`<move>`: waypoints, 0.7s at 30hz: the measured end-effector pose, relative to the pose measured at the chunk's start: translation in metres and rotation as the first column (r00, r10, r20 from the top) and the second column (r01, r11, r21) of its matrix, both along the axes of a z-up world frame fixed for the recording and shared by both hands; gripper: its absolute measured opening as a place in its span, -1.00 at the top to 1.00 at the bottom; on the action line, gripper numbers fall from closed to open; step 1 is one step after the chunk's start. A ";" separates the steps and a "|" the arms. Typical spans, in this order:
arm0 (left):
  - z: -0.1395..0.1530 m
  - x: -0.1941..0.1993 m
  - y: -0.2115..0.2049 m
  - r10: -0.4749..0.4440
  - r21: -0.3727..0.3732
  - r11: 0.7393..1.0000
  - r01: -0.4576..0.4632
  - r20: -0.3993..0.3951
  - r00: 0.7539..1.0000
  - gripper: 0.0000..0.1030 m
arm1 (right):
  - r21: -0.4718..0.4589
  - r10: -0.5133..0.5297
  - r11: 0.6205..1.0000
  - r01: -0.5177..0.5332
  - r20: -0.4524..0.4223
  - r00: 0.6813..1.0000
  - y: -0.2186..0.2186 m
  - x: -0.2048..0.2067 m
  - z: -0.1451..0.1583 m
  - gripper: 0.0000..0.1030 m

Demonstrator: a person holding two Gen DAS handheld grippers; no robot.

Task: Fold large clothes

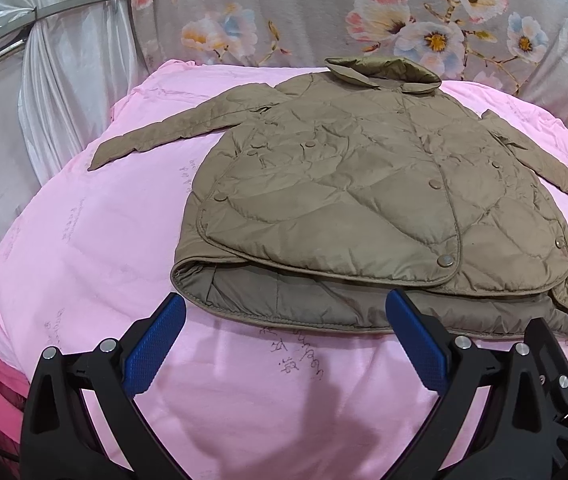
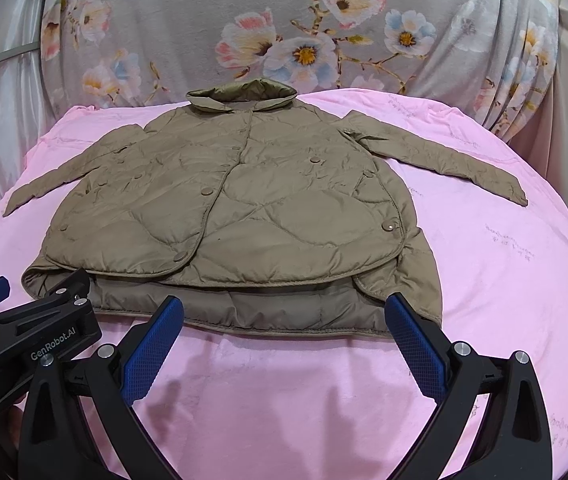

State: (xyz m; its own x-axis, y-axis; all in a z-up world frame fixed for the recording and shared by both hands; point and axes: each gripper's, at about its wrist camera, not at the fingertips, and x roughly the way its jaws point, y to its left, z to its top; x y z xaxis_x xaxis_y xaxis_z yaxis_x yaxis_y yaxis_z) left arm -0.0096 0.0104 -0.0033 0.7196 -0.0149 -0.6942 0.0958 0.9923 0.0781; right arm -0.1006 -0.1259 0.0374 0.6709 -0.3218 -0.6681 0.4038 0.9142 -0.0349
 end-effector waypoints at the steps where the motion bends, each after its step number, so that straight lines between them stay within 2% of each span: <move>1: 0.001 0.000 0.001 0.002 0.000 1.000 -0.002 0.000 1.000 -0.90 | -0.001 0.000 1.000 0.000 0.000 1.000 0.000 0.000 0.000 -0.90; 21: 0.002 0.000 0.001 0.006 0.007 1.000 -0.007 0.007 1.000 -0.90 | 0.011 -0.002 1.000 0.002 -0.002 1.000 0.004 0.001 -0.005 -0.90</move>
